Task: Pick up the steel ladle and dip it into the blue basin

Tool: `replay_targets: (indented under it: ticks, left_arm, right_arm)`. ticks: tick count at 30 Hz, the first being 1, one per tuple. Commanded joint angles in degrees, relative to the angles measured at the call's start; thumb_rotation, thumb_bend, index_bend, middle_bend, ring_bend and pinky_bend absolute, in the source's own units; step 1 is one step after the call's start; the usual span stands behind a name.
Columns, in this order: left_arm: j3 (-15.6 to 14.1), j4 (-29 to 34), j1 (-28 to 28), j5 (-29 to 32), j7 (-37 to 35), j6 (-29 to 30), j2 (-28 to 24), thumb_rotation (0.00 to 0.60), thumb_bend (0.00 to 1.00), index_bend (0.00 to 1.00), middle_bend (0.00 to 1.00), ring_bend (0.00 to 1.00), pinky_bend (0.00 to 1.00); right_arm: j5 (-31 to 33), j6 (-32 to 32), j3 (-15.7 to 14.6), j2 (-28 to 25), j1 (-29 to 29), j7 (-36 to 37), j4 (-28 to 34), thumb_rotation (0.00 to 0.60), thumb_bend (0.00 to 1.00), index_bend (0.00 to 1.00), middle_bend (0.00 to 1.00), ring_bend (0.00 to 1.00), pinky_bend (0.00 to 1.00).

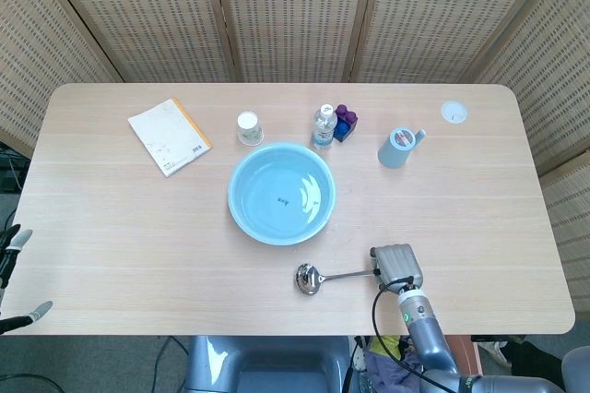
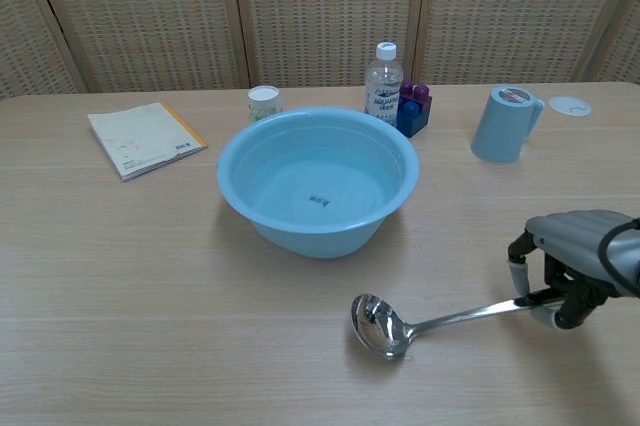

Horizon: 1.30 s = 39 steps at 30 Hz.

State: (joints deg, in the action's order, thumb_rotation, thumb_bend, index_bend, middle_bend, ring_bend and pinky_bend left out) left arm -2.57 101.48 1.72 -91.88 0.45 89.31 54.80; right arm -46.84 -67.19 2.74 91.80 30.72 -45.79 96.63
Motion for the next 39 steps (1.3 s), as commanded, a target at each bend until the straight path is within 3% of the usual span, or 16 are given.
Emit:
replay_targets:
  ticks: [1,15,21,34,36,39]
  left_arm:
    - [0.0,0.0,0.0,0.0,0.2,-0.1,0.1,0.600,0.00,0.00,0.00,0.00,0.00]
    - [0.0,0.0,-0.2,0.2,1.7,-0.6,0.7,0.600,0.00,0.00,0.00,0.00,0.00]
    - [0.0,0.1,-0.2,0.4,1.9,-0.6,0.8,0.600,0.00,0.00,0.00,0.00,0.00]
    - [0.3,0.1,-0.6,1.0,1.6,-1.1,0.6,0.600,0.00,0.00,0.00,0.00,0.00]
    - [0.4,0.2,-0.7,1.2,1.5,-1.2,0.5,0.600,0.00,0.00,0.00,0.00,0.00]
    - [1.0,-0.4,-0.7,0.9,1.7,-0.2,0.8,0.600,0.00,0.00,0.00,0.00,0.00]
  right_arm:
    - [-2.9,1.0,-0.6,-2.7,-0.9,3.7,1.6,0.600,0.83,0.80,0.97,0.92,1.00]
    - [-13.9,5.3,-1.9,-14.6,-1.9,16.8,7.7,0.600,0.84,0.80,0.97,0.92,1.00]
    - [-16.1,4.6,-1.5,-19.1,-1.8,17.3,10.9,0.600,0.85,0.80,0.97,0.92,1.00]
    - [-8.3,2.9,4.6,-25.8,3.5,7.3,20.7,0.600,0.86,0.80,0.97,0.92,1.00]
    - [-6.0,2.8,6.0,-26.4,5.1,5.2,21.9,0.600,0.86,0.80,0.97,0.92,1.00]
    - [2.1,2.0,9.4,-26.8,9.2,0.6,23.6,0.600,0.86,0.80,0.97,0.92,1.00]
